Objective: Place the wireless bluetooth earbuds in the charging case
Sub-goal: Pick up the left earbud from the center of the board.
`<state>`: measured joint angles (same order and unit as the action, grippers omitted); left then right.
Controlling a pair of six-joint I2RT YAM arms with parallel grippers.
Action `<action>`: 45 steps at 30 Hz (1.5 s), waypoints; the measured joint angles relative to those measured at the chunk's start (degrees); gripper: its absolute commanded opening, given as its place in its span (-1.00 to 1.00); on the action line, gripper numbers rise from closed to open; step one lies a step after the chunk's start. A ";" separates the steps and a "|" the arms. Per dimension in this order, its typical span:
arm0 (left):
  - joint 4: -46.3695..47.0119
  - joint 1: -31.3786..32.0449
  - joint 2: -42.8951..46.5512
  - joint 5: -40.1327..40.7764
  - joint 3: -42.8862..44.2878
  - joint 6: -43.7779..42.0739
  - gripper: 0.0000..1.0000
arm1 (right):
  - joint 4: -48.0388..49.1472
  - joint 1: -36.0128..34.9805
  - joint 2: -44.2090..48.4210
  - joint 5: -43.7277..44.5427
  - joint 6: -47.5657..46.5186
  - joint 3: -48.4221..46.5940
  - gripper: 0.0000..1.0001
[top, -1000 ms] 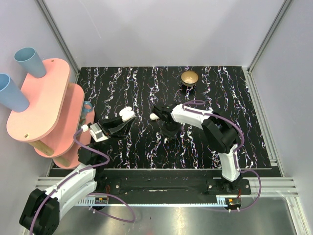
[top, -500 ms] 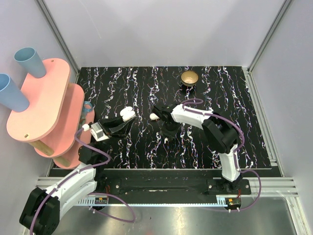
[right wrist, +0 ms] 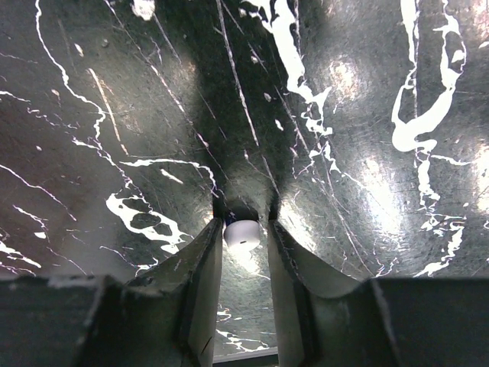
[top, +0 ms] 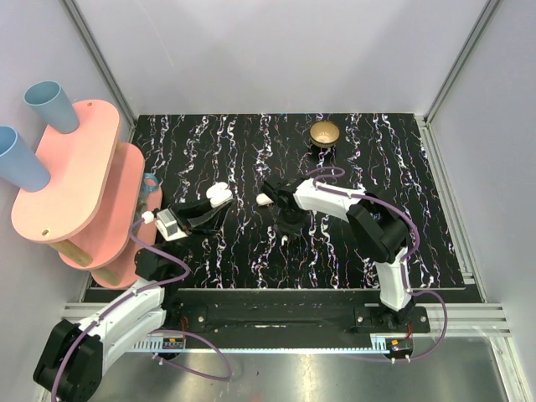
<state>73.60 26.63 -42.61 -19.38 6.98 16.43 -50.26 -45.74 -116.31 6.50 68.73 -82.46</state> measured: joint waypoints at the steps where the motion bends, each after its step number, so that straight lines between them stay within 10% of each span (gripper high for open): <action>1: 0.02 0.00 0.00 0.00 0.00 0.00 -1.00 | 0.07 0.00 0.07 0.00 -0.07 0.09 -0.31; 29: -0.07 0.00 -0.31 0.00 0.00 0.13 -1.00 | 5.33 0.07 2.25 -2.05 -6.91 3.72 -1.00; 45: -0.02 0.00 -1.55 -0.07 0.00 1.01 -1.00 | 17.57 -3.63 10.49 10.23 -17.18 12.02 -1.00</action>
<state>73.58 26.63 -44.16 -19.44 6.98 17.43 -32.69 -49.36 -105.82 16.73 51.55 -70.43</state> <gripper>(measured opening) 0.336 0.262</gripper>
